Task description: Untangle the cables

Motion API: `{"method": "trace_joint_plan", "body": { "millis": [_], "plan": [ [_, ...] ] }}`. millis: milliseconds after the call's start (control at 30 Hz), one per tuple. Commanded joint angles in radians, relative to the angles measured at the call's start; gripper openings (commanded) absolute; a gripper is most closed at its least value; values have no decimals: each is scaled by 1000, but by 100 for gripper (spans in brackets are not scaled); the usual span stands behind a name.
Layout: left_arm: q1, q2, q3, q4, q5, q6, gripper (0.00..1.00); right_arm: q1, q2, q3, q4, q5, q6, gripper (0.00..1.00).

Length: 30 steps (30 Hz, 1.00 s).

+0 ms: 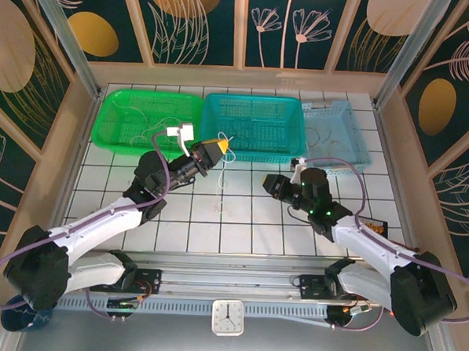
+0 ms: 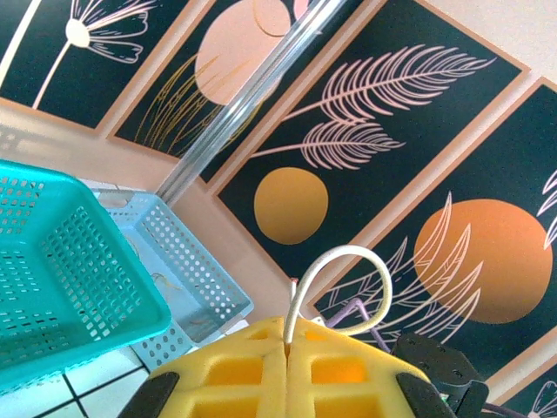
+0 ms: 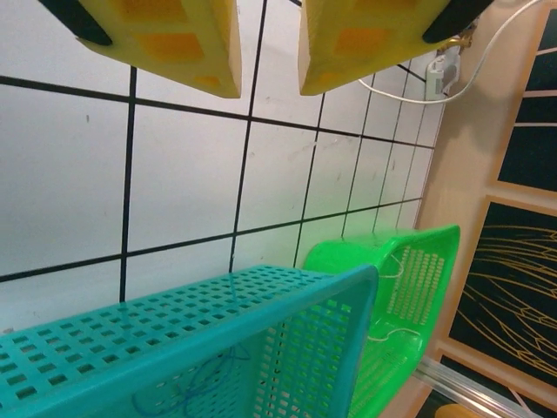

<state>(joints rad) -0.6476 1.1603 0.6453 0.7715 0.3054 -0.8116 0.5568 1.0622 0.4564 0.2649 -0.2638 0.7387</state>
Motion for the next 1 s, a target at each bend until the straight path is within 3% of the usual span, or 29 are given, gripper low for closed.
{"method": "trace_joint_plan", "body": {
  "millis": [0, 167, 467, 967],
  "plan": [
    [-4, -14, 46, -13, 9, 28, 0, -4, -11, -16, 75, -57, -20, 39],
    [-4, 2, 74, -14, 23, 25, 0, -4, 31, -19, 140, -138, -35, 52],
    [-6, 24, 114, -18, 27, 34, 0, 22, 115, -6, 217, -188, -33, 56],
    [-6, 18, 131, -39, 14, 55, 0, 161, 262, 22, 333, -191, -6, 60]
  ]
}}
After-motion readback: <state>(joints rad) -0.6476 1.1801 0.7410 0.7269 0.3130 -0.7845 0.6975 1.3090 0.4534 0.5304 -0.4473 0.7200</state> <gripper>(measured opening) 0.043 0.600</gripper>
